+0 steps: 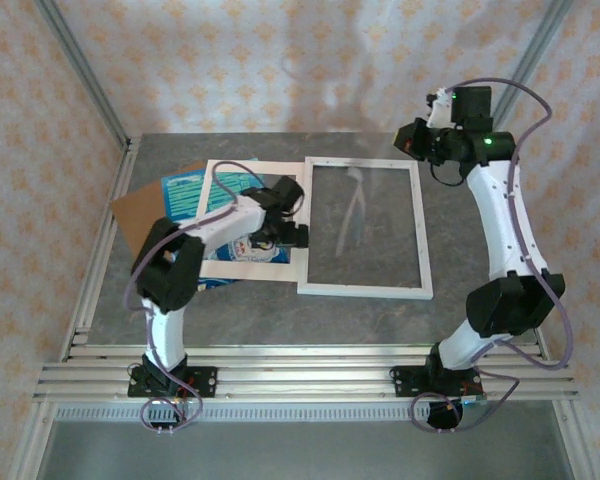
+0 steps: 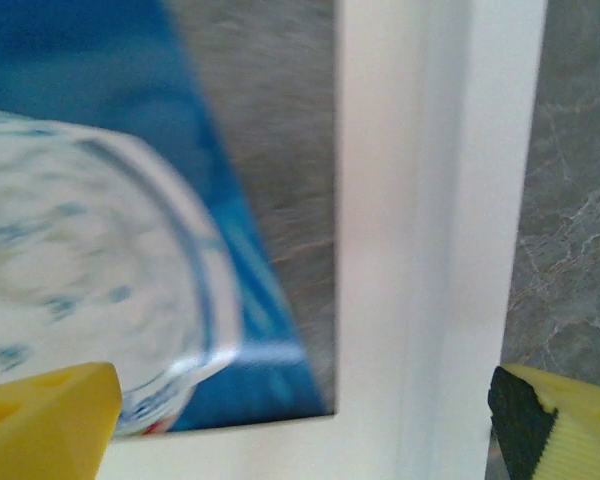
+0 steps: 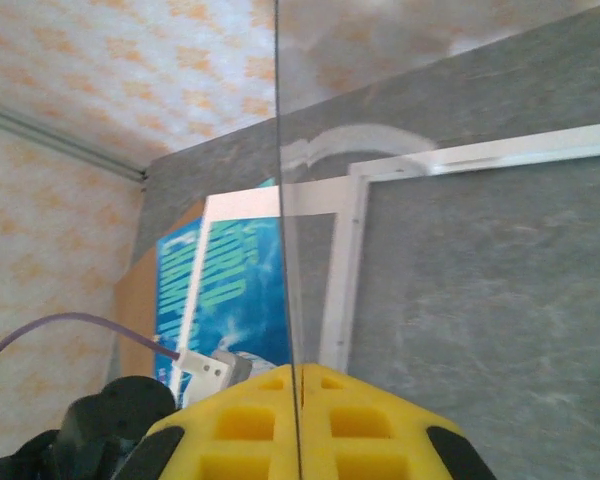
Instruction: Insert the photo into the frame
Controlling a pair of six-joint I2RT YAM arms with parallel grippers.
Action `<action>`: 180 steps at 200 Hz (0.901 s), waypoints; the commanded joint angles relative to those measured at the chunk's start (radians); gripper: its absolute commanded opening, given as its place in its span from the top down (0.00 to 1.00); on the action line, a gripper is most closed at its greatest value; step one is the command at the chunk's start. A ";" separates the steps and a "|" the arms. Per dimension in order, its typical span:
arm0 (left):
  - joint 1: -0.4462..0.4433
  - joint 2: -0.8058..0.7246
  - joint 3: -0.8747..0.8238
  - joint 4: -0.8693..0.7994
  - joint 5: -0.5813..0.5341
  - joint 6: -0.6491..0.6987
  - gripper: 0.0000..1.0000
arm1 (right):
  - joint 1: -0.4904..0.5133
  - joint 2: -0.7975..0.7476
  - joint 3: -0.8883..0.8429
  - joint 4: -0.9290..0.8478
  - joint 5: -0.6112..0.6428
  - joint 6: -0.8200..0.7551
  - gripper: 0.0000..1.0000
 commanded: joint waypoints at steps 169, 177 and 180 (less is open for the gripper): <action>0.229 -0.182 -0.154 0.160 0.104 -0.175 0.01 | -0.017 0.069 -0.562 0.441 -0.058 0.104 1.00; 0.225 -0.177 -0.152 0.165 0.109 -0.177 0.01 | -0.028 0.074 -0.566 0.425 -0.060 0.070 1.00; 0.226 -0.176 -0.151 0.165 0.110 -0.178 0.01 | -0.031 0.078 -0.567 0.419 -0.060 0.059 1.00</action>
